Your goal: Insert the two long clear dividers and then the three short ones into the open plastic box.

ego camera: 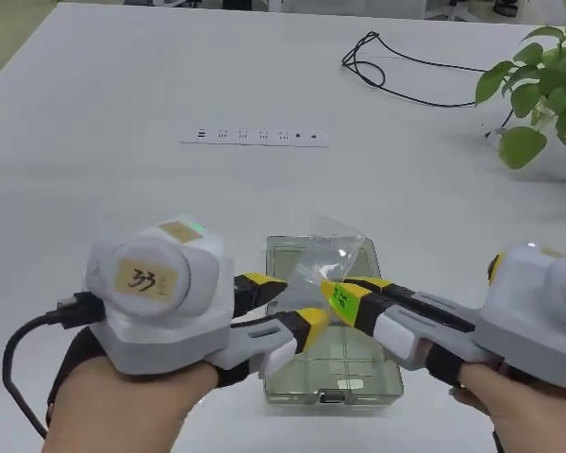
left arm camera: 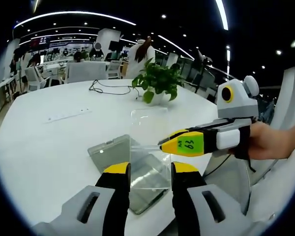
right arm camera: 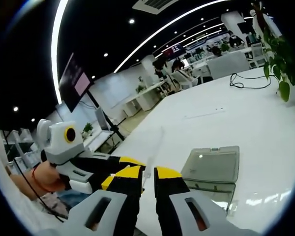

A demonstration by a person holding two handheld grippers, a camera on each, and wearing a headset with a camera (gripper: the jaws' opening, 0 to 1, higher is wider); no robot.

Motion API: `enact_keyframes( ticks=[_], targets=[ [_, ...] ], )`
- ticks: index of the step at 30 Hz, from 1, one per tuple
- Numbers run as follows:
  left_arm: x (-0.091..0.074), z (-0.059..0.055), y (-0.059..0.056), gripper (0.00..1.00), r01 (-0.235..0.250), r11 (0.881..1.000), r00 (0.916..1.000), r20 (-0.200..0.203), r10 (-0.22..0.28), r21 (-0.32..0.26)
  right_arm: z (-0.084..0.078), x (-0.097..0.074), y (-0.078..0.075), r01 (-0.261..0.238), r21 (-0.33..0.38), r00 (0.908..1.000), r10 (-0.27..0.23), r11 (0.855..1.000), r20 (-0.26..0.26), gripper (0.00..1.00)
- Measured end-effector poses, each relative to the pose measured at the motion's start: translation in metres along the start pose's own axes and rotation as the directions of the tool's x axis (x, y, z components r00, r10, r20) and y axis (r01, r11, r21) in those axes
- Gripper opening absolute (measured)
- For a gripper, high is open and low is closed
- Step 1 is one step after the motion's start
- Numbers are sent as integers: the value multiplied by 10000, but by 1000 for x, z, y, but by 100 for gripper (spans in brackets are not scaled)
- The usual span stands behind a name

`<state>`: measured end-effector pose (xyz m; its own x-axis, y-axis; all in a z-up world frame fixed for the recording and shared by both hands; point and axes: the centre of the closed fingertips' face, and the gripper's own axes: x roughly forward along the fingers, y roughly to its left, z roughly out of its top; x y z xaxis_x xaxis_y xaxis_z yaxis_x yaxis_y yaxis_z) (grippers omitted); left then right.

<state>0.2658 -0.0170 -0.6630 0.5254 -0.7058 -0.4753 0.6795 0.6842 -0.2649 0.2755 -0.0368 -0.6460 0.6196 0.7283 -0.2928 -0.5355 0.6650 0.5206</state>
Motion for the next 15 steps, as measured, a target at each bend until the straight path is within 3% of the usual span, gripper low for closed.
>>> enact_keyframes(
  ticks=[4, 15],
  targets=[
    [1, 0, -1, 31, -60, 10000, 10000, 9, 60, 33, -1, 0, -1, 149, 394, 9999, -149, 9991, 5, 7],
    [3, 2, -4, 33, 98, 10000, 9999, 113, -98, -14, 4, 1, -1, 169, 579, 9999, -170, 9982, 21, 6]
  ],
)
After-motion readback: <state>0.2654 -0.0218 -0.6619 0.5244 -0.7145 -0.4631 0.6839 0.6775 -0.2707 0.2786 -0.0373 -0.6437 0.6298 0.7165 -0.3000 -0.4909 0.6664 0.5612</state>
